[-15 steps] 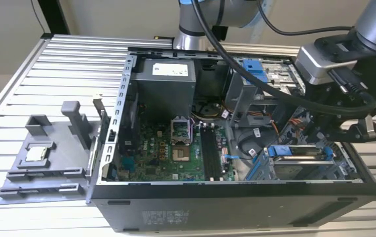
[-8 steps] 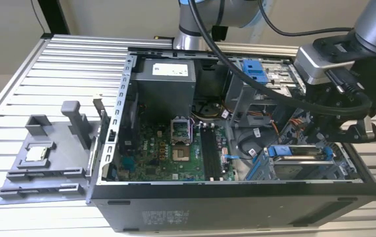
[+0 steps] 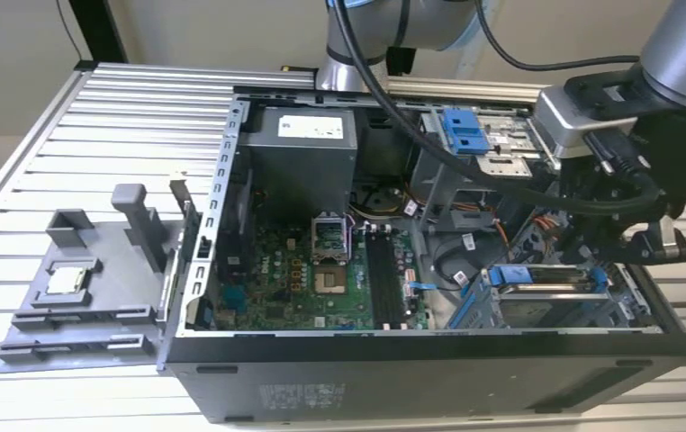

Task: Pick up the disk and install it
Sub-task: 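Insert the first disk wire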

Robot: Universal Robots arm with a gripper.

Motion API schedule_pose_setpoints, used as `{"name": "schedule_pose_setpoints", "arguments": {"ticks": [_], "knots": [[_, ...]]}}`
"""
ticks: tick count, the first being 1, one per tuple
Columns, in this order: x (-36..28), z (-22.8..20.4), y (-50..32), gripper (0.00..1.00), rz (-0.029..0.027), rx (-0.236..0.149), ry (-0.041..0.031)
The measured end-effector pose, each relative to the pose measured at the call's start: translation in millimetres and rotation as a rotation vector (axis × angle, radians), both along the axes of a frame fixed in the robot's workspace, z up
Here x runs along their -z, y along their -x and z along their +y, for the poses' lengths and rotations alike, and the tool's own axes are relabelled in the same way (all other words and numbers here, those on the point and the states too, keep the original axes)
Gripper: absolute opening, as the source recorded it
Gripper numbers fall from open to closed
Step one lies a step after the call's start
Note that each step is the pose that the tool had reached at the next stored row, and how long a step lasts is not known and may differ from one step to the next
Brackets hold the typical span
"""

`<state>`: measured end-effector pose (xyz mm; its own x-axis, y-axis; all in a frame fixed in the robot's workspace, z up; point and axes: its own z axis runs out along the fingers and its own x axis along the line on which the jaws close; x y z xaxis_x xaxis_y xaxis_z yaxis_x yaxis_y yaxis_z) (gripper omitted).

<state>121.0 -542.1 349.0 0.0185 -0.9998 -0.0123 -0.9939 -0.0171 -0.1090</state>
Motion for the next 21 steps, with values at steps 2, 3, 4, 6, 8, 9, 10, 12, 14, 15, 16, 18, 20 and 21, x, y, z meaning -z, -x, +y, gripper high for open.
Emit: {"name": "schedule_pose_setpoints", "arguments": {"ticks": [2,3,4,6,8,9,10,12,14,15,16,18,20,21], "knots": [[1.1,0.0,0.0,0.0,-0.0077,0.013,-0.0001],[1.6,0.0,0.0,0.0,-0.0144,0.016,-0.0002],[1.9,0.0,0.0,0.0,-0.021,0.017,-0.0001],[1.9,-0.1,0.0,0.0,-0.0223,0.017,0.0006],[2.0,0.0,0.0,0.0,-0.0224,0.017,0.0009],[2.2,0.0,0.0,0.0,-0.0226,0.017,0.001],[2.7,0.0,0.3,0.0,-0.0249,0.018,0.0009],[4.1,0.0,1.2,0.0,-0.0391,0.018,0.0011],[5.9,0.0,3.9,0.0,-0.0571,0.019,0.0005],[6.6,-0.1,5.5,0.0,-0.0635,0.02,0.0006],[7.1,0.0,7.2,0.0,-0.0672,0.022,0.0009],[8.0,0.0,10.4,0.0,-0.0719,0.026,0.0013],[8.6,0.0,12.2,0.0,-0.0735,0.031,0.0016],[8.6,0.0,12.2,0.0,-0.0735,0.036,0.0019]]}}
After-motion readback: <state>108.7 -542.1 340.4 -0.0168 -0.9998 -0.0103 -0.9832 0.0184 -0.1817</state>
